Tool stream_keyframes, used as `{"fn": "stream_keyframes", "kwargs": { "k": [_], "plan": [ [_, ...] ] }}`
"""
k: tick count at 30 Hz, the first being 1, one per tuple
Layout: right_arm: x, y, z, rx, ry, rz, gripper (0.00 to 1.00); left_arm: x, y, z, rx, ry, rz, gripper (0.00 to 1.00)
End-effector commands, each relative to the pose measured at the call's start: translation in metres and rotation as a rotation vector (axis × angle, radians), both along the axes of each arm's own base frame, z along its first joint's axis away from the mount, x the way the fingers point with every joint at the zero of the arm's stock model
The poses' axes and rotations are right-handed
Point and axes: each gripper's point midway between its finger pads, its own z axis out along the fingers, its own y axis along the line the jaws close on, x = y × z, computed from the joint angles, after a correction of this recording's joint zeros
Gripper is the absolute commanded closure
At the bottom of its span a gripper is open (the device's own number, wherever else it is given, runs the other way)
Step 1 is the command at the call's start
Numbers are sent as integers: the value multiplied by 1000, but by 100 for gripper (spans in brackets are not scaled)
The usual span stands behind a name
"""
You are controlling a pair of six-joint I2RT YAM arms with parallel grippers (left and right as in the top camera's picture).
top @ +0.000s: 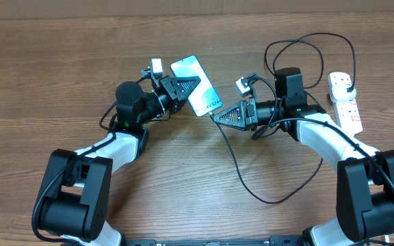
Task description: Plug charger to phone and switch on socket
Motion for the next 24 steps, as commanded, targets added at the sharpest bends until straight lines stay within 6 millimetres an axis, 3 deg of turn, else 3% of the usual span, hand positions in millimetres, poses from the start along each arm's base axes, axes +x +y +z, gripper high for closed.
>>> {"fn": "stream_keyframes", "kwargs": {
  "k": [1,16,24],
  "plan": [
    [5,1,10,4,-43,-10,96,-19,-18,13,-9,-40,-123,96],
    [10,2,18,21,-54,-16,96,-14,-14,13,-10,-35,-92,96],
    [11,2,18,22,-62,-17,96,-1,-3,15,-25,-21,-11,96]
  ]
}}
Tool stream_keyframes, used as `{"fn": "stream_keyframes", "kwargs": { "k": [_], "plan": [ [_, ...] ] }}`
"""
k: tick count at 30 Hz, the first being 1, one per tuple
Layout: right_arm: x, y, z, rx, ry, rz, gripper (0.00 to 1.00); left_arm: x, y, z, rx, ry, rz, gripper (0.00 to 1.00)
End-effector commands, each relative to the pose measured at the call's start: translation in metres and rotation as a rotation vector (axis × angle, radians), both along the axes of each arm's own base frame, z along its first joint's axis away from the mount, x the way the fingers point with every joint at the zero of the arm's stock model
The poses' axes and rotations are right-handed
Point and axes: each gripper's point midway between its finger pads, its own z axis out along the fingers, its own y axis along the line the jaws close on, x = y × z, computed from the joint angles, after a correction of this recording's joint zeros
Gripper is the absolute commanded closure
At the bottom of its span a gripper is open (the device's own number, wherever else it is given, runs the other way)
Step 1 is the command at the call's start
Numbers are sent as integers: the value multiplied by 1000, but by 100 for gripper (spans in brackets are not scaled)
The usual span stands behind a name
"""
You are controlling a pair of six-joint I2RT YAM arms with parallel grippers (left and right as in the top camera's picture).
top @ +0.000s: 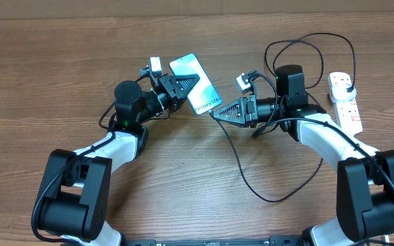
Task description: Plug charger to phone and switch on socket
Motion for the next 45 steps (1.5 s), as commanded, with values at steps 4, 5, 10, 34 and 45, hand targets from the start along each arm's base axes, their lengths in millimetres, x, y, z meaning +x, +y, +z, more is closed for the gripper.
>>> {"fn": "stream_keyframes", "kwargs": {
  "k": [4,5,10,34,45],
  "plan": [
    [4,1,13,11,-65,-3,96,-1,-2,10,-19,-12,1,96],
    [4,1,13,11,-66,-3,96,0,-1,10,-21,-9,8,96],
    [4,1,13,12,-69,-3,96,3,1,10,-22,-6,30,96],
    [4,2,14,12,-54,-3,96,3,13,15,-29,-27,8,96],
    [5,2,14,13,-55,-4,96,1,2,15,-36,-16,9,96]
  ]
}}
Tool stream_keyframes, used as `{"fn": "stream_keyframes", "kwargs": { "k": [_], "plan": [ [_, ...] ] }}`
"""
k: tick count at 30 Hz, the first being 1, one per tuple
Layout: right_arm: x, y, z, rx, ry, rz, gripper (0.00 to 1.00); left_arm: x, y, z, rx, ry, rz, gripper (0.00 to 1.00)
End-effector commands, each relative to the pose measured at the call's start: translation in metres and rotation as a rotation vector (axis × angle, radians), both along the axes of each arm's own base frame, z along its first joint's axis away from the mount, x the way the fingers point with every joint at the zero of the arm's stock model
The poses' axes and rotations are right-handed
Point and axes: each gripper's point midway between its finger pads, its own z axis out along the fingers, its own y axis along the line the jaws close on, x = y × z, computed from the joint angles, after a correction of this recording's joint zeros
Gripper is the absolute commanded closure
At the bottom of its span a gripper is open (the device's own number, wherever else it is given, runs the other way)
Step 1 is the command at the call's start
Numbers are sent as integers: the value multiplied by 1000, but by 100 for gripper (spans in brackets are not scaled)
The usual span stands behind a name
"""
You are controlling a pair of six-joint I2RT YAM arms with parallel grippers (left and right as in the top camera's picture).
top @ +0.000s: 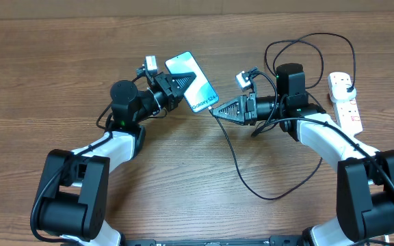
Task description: Plug charger to phone and switch on socket
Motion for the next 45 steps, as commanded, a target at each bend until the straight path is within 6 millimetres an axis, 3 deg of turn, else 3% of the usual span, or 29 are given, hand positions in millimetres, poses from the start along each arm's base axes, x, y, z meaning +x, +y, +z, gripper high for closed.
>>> {"fn": "stream_keyframes", "kwargs": {
  "k": [1,24,45],
  "plan": [
    [0,2,12,13,-34,10,96,-2,-6,10,-10,-26,-3,96],
    [1,2,11,5,-29,0,96,-4,-7,16,-21,-48,-11,96],
    [3,1,9,-2,-30,-10,96,-4,-7,9,-3,-26,-11,96]
  ]
}}
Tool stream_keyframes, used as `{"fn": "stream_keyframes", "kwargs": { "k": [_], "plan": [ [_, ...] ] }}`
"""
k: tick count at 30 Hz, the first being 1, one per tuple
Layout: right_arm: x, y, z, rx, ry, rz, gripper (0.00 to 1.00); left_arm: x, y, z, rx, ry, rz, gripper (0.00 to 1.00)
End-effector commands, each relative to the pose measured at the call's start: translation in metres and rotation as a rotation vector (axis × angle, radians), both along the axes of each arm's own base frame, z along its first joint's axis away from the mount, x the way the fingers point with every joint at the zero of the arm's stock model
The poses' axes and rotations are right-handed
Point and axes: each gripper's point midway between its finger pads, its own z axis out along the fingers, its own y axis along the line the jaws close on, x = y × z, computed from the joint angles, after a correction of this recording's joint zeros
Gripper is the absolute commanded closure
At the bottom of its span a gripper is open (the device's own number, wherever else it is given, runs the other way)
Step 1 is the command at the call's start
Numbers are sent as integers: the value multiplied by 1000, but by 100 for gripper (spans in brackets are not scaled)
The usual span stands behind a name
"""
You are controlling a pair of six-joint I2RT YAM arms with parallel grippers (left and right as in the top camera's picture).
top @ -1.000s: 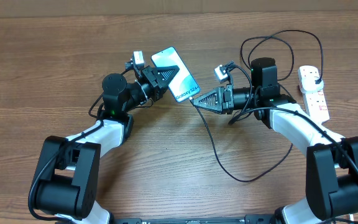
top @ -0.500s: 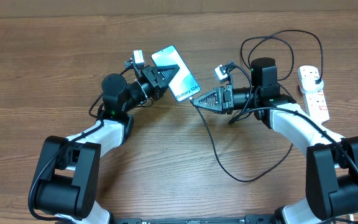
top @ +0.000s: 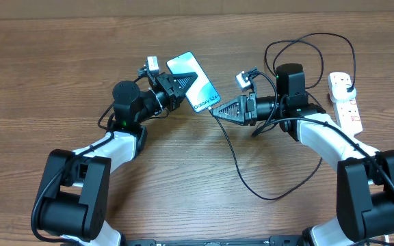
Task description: Plug charger to phone and switch on socket
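A light blue phone [top: 194,82] lies face down in the overhead view, marked "Galaxy S24". My left gripper [top: 181,87] is shut on its left long edge. My right gripper [top: 217,112] is shut on the plug end of the black charger cable [top: 241,171], its tip at the phone's lower right end. Whether the plug sits in the port cannot be made out. The cable loops over the table and back to a white socket strip [top: 345,101] at the far right, where a white plug [top: 347,83] is seated.
A loose coil of the black cable [top: 306,48] lies behind my right arm. The front loop of cable runs across the wood between the two arm bases. The socket strip lies close to the table's right edge.
The phone and my left gripper have shifted slightly right and down, back toward the cable tip. My right gripper holds the same place.
At first my left gripper held the phone with my right gripper's cable tip at its lower end. The phone then sat slightly further up and left at each moment, with the right gripper following. Now the phone is a touch closer to the tip again.
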Motion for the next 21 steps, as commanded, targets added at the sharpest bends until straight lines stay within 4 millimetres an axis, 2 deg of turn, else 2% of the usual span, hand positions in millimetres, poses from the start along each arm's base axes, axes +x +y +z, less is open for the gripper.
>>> {"fn": "stream_keyframes", "kwargs": {
  "k": [1,21],
  "plan": [
    [4,1,9,-6,-36,-15,96,-4,-4,10,-7,-26,-20,96],
    [12,1,10,-18,-22,-55,96,-4,-4,11,-14,-25,-17,96]
  ]
}}
